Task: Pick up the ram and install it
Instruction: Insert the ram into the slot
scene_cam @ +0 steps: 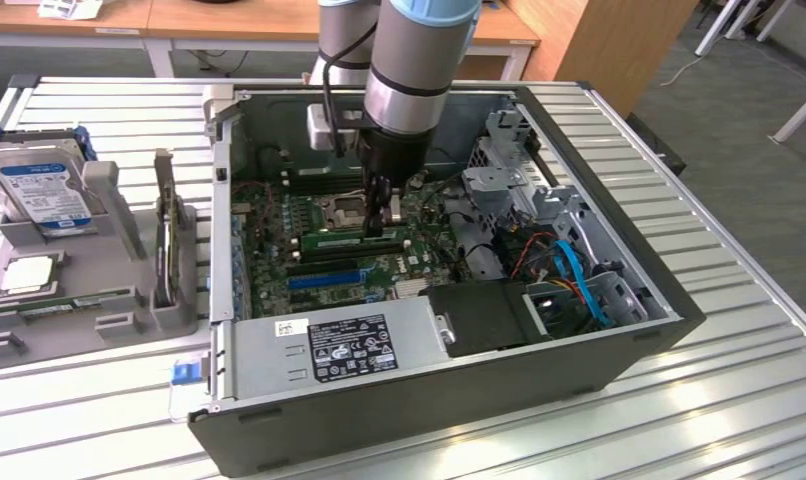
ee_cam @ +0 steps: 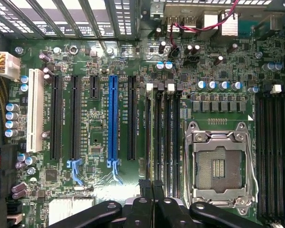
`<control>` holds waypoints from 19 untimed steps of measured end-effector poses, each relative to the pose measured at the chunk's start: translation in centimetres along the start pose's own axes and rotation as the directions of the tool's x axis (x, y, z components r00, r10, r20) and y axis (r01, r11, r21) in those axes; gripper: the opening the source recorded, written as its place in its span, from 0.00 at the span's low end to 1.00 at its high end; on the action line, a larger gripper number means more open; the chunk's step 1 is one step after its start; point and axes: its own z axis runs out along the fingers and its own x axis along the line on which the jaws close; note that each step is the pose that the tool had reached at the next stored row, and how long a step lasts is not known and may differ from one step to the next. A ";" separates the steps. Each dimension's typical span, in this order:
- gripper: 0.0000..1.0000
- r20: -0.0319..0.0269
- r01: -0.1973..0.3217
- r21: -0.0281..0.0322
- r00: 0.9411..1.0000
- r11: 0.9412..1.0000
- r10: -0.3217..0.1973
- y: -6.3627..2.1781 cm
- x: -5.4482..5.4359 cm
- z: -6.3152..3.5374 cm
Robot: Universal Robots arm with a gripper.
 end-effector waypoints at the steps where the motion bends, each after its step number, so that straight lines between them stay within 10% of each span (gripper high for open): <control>1: 0.12 0.000 0.000 0.000 1.000 1.000 0.000 0.00 0.0 0.06; 19: 0.12 0.000 0.000 0.000 1.000 1.000 0.000 -0.05 0.0 0.37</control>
